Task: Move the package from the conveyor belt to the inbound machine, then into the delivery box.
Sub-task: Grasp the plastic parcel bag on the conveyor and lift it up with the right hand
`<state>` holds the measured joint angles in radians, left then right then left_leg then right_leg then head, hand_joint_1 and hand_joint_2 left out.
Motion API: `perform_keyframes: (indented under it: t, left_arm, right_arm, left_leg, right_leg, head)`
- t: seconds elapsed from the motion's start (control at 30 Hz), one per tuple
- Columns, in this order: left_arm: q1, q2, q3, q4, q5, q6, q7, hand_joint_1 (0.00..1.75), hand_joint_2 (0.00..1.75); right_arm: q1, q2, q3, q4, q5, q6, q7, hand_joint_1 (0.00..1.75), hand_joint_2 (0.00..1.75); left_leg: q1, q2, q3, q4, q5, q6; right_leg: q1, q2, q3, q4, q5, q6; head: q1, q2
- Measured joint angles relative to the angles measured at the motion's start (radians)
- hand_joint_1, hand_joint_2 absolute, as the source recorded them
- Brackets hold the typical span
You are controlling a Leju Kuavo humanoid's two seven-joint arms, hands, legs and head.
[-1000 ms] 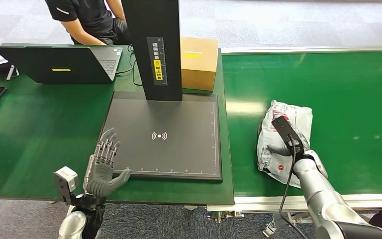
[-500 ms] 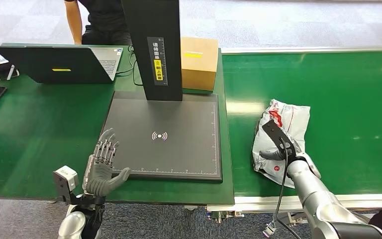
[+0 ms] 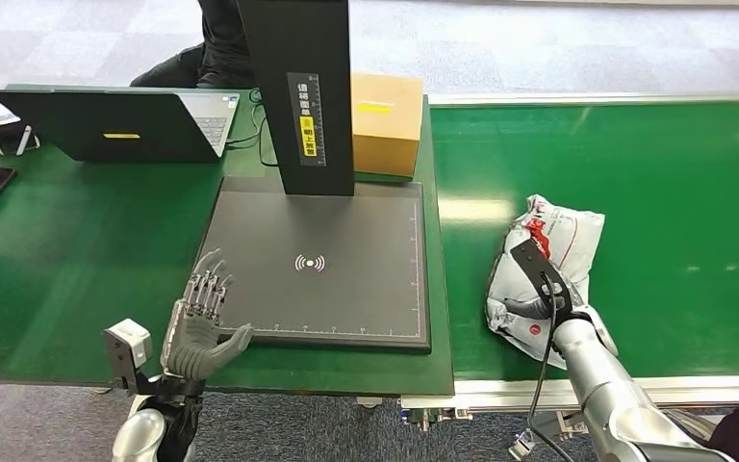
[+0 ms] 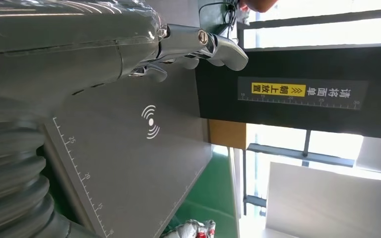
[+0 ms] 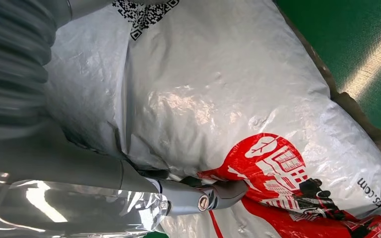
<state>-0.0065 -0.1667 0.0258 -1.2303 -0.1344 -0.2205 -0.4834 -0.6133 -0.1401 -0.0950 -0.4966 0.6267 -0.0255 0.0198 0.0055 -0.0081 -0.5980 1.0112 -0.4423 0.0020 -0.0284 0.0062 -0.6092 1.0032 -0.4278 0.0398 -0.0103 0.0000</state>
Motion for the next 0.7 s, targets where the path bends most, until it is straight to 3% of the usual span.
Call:
perform_keyframes:
  t: [0.03,0.07,0.7]
  left_arm:
    - [-0.002,0.0,0.001,0.0,0.0,-0.001,0.001,0.0,1.75]
    - [-0.003,0.0,0.001,0.0,0.0,-0.001,0.002,0.0,1.75]
    - [-0.002,0.0,0.003,-0.007,-0.001,-0.001,0.014,0.0,1.75]
  right_arm:
    - [0.001,0.001,-0.005,-0.003,-0.001,0.009,0.002,1.67,1.75]
    - [0.003,0.002,-0.01,-0.006,-0.004,0.016,0.003,1.75,1.75]
    - [0.074,0.009,-0.076,-0.109,-0.053,0.078,-0.023,1.75,1.75]
  left_leg:
    - [0.0,0.0,0.0,0.0,0.0,0.0]
    - [0.0,0.0,0.001,0.0,0.0,0.0]
    - [0.001,0.0,0.003,0.0,-0.001,-0.001]
  right_leg:
    - [0.0,0.0,0.0,0.0,0.0,0.0]
    - [0.0,0.0,0.001,0.0,0.0,0.0]
    - [0.001,0.0,0.003,0.0,-0.001,-0.001]
  head:
    - [0.0,0.0]
    - [0.0,0.0]
    - [0.0,0.0]
